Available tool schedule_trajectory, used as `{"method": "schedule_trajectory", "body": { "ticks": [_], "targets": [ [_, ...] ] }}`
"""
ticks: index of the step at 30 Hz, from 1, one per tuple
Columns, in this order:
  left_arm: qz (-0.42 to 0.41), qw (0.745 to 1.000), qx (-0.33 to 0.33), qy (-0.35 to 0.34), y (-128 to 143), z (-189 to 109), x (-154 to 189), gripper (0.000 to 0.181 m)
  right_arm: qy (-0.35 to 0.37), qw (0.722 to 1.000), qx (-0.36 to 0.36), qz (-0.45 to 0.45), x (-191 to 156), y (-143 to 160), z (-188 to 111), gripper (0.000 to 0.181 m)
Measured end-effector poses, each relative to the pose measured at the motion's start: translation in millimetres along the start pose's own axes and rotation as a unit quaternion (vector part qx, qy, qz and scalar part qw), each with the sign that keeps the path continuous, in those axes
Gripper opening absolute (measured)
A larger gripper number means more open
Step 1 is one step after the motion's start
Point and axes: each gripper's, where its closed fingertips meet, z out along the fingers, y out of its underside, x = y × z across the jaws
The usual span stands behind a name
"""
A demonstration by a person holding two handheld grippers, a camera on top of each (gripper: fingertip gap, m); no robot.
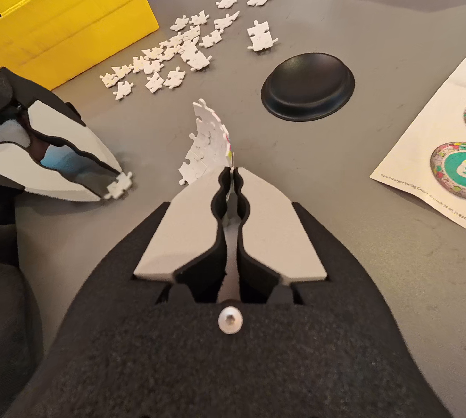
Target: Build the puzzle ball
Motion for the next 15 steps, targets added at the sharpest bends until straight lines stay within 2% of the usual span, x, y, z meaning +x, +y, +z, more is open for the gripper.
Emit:
{"method": "schedule_trajectory", "body": {
  "ticks": [6,15],
  "targets": [
    [0.012,0.999,-0.015,-0.040,5,-5,-15,0.030,0.001,1.000,-0.001,0.000,0,0,0,0.002],
    [0.022,0.999,-0.012,-0.046,1,1,-14,0.030,0.000,1.000,-0.002,0.000,0,0,0,0.002]
  ]
}}
